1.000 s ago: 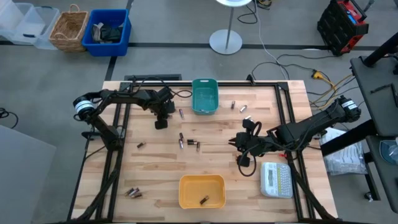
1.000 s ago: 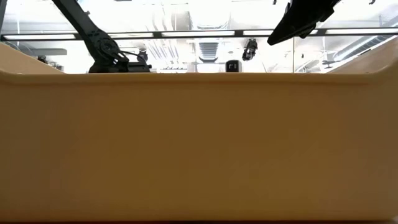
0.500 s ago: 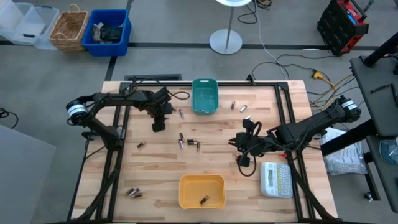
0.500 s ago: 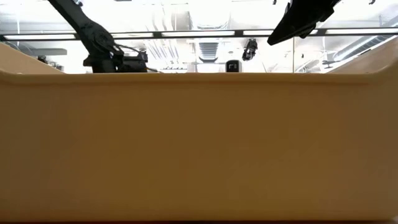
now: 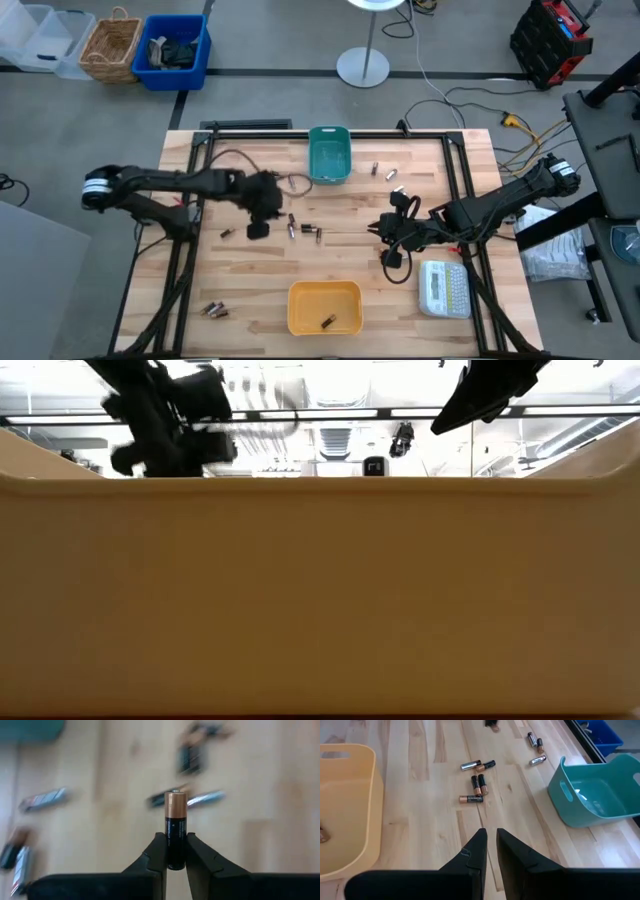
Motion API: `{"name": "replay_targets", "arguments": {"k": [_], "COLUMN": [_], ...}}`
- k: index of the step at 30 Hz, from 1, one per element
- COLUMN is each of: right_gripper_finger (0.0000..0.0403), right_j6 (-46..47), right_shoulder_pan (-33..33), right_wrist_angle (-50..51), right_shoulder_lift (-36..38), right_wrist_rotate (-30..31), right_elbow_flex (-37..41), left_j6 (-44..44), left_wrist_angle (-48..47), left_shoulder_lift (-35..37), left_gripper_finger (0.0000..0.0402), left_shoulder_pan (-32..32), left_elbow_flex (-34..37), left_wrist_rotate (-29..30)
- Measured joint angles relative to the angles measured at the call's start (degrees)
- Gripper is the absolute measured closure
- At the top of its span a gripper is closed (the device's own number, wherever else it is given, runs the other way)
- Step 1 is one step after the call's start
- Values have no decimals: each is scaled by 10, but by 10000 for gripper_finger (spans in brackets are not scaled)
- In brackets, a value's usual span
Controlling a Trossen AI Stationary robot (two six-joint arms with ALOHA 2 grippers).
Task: Sort batteries
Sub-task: Put the black battery into the yellow bin
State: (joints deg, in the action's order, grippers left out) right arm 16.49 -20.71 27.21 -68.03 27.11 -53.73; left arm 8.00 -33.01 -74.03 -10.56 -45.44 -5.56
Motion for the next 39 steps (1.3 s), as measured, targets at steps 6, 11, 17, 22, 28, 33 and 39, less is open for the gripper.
{"name": "replay_targets", "arguments": {"k": [6, 11, 17, 22, 28, 33, 39], "right_gripper_finger": [369, 369, 369, 369, 369, 369, 369], "right_j6": [0, -1, -2, -2, -6, -8, -7], "right_shoulder_pan": [0, 0, 0, 0, 0, 1, 6], "right_wrist_angle": [0, 0, 0, 0, 0, 0, 0], "right_shoulder_lift": [0, 0, 0, 0, 0, 0, 0], "right_wrist_rotate": [0, 0, 0, 0, 1, 1, 1], "right_elbow_flex": [2, 3, 3, 3, 3, 3, 3], "left_j6": [-98, -118, -116, -142, -163, -176, -192], "left_wrist_angle": [102, 263, 428, 436, 431, 417, 397], "left_shoulder_lift": [44, 43, -28, -96, -151, -203, -222], "left_gripper_finger": [374, 374, 374, 374, 373, 373, 373], "left_shoulder_pan": [144, 271, 361, 382, 384, 384, 372], "left_elbow_flex": [-1, -1, -2, -12, -45, -92, -105], "left_wrist_rotate": [3, 72, 153, 148, 38, 7, -53]}}
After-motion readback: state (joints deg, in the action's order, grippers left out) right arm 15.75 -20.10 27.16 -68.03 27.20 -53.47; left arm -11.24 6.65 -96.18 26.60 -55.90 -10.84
